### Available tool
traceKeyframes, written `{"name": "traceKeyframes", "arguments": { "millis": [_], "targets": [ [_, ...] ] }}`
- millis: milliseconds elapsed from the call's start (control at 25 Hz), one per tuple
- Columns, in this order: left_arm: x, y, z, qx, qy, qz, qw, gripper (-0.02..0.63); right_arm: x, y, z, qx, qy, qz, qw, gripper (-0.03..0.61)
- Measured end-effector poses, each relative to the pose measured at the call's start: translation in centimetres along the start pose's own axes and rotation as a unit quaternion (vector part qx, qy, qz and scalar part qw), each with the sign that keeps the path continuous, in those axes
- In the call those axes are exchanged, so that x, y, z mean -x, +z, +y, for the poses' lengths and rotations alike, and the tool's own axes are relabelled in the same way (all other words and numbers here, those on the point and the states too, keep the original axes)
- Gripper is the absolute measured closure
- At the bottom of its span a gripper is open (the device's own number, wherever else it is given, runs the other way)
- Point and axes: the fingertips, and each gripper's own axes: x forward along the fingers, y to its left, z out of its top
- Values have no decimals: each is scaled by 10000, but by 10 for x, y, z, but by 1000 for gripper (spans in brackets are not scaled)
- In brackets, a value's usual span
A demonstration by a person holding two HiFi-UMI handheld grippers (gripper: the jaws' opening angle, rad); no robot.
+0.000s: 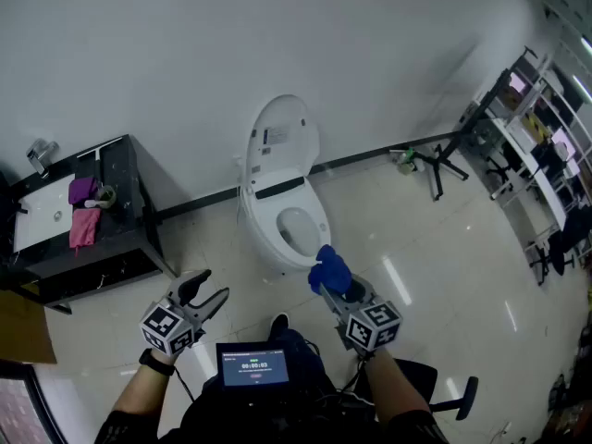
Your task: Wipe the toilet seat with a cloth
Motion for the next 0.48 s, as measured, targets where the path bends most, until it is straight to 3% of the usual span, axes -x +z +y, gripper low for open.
{"name": "traceKeyframes", "arguments": {
  "millis": [320, 480],
  "targets": [
    [-80, -21, 69, 1, 76, 339, 9994, 370, -149, -45, -111, 240, -62, 836, 9962, 373],
    [-141, -30, 113, 338, 157, 649, 9972, 370, -243, -69, -182, 172, -149, 1202, 9925, 374]
  ]
}}
